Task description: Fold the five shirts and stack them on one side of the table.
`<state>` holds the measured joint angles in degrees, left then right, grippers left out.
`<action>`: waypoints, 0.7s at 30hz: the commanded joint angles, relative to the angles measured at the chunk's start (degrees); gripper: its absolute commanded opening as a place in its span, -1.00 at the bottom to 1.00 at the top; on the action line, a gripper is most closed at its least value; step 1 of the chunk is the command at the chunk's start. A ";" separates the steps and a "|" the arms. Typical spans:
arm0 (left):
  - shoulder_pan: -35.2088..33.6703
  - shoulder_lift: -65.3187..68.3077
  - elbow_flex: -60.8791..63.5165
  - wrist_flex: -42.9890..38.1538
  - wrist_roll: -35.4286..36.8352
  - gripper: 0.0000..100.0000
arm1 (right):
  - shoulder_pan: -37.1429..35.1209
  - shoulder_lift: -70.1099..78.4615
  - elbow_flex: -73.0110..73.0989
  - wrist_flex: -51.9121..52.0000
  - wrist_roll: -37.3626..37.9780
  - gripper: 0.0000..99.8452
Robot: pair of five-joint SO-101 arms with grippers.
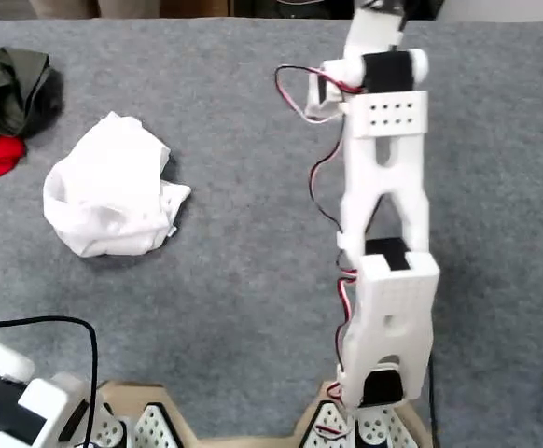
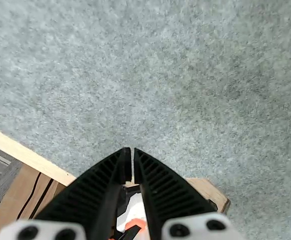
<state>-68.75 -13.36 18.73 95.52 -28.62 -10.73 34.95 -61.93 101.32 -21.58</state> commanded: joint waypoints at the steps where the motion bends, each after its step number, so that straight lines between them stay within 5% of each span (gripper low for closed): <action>1: 0.97 -0.31 -0.53 -0.18 0.00 -0.94 | -9.10 1.80 -3.03 0.79 1.93 -0.98; 10: 0.70 -0.40 -0.44 -0.18 0.00 -0.94 | -31.43 13.67 -3.65 -3.78 -5.27 -0.98; 21: 0.79 -0.31 0.00 -0.18 0.00 -0.94 | -36.35 17.36 -3.38 -13.01 -10.20 -0.98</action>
<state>-68.31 -13.36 18.99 95.52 -28.62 -46.59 52.70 -61.93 91.38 -30.99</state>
